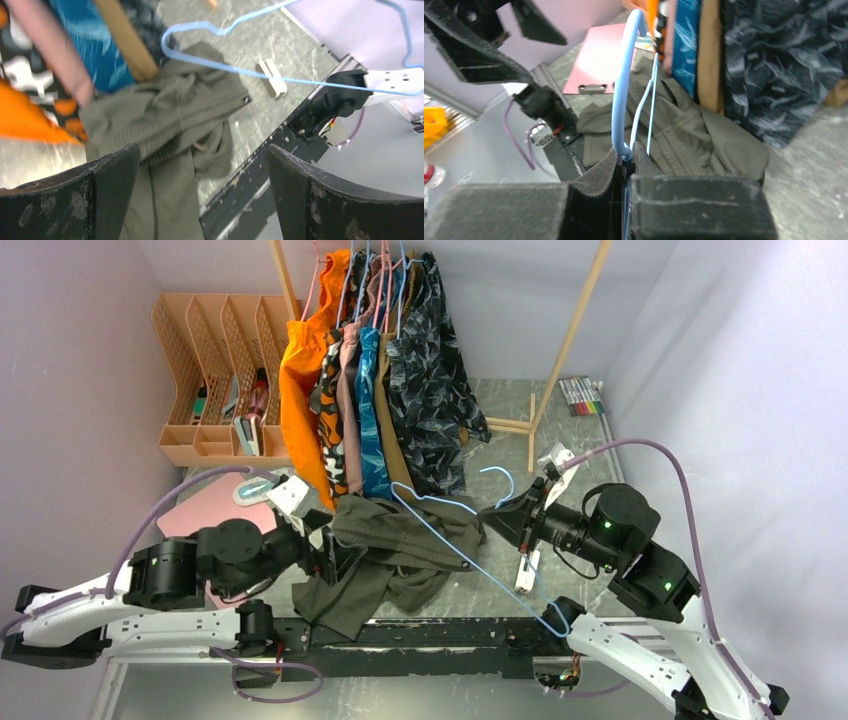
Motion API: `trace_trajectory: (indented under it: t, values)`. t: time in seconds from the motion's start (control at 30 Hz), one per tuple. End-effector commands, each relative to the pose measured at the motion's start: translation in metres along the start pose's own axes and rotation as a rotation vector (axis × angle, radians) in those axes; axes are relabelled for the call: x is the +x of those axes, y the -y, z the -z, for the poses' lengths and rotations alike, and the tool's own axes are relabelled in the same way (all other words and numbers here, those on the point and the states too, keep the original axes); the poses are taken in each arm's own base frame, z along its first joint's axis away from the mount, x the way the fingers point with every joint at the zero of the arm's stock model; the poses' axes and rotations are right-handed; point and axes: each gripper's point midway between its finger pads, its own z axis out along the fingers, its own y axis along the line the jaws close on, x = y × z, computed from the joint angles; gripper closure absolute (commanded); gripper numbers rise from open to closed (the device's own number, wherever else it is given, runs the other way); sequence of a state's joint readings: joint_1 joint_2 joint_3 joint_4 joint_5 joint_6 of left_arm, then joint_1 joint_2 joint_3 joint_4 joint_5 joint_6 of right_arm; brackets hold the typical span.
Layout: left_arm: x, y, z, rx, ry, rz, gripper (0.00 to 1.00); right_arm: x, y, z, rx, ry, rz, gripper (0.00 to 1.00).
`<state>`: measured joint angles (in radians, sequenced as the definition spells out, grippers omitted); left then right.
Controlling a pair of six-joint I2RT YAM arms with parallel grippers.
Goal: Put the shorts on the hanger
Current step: Pick up the hanger from the clothesline, then hang the shorts on the hanger.
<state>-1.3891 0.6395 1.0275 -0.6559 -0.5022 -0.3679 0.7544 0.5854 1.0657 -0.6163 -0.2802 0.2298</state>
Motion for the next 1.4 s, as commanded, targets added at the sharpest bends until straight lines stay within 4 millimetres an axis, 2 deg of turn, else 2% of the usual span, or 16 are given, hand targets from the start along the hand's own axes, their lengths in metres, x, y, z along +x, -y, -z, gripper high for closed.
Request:
trace_trajectory:
  t: [0.0, 0.07, 0.17, 0.2, 0.33, 0.47, 0.57, 0.63, 0.83, 0.93, 1.1, 1.37]
  values:
    - [0.062, -0.031, 0.005, -0.206, -0.183, 0.186, 0.01, 0.018, 0.031, 0.0, 0.167, -0.036, -0.033, 1.0]
    - [0.079, -0.037, 0.004, -0.267, -0.258, 0.161, 0.01, 0.021, 0.036, -0.002, 0.189, -0.038, -0.036, 1.0]
    - [0.095, -0.056, 0.001, -0.445, -0.327, 0.123, 0.01, 0.019, 0.04, -0.003, 0.208, -0.017, -0.043, 1.0]
    - [0.098, -0.059, -0.002, -0.482, -0.35, 0.094, 0.01, 0.027, 0.043, -0.006, 0.217, -0.033, -0.05, 1.0]
    - [0.116, -0.065, -0.014, -0.582, -0.416, 0.02, 0.01, 0.027, 0.045, -0.007, 0.223, -0.016, -0.065, 1.0]
    - [0.138, -0.076, -0.027, -0.6, -0.464, 0.06, 0.0, 0.027, 0.042, -0.01, 0.203, -0.013, -0.069, 1.0]
    - [0.146, -0.09, -0.047, -0.558, -0.464, 0.086, 0.06, 0.028, 0.04, -0.012, 0.19, -0.014, -0.07, 1.0]
    - [0.149, -0.102, -0.051, -0.583, -0.481, 0.096, 0.08, 0.028, 0.039, -0.012, 0.186, -0.017, -0.069, 1.0]
    - [0.165, -0.113, -0.055, -0.615, -0.507, 0.081, 0.11, 0.024, 0.039, -0.009, 0.19, -0.004, -0.06, 1.0]
    - [0.161, -0.119, -0.057, -0.643, -0.491, 0.082, 0.18, 0.025, 0.039, -0.011, 0.186, -0.007, -0.062, 1.0]
    - [0.145, -0.125, -0.066, -0.672, -0.4, 0.066, 0.27, 0.027, 0.038, -0.015, 0.175, -0.009, -0.066, 1.0]
    - [0.132, -0.129, -0.073, -0.659, -0.289, 0.064, 0.45, 0.022, 0.035, -0.009, 0.167, 0.001, -0.062, 1.0]
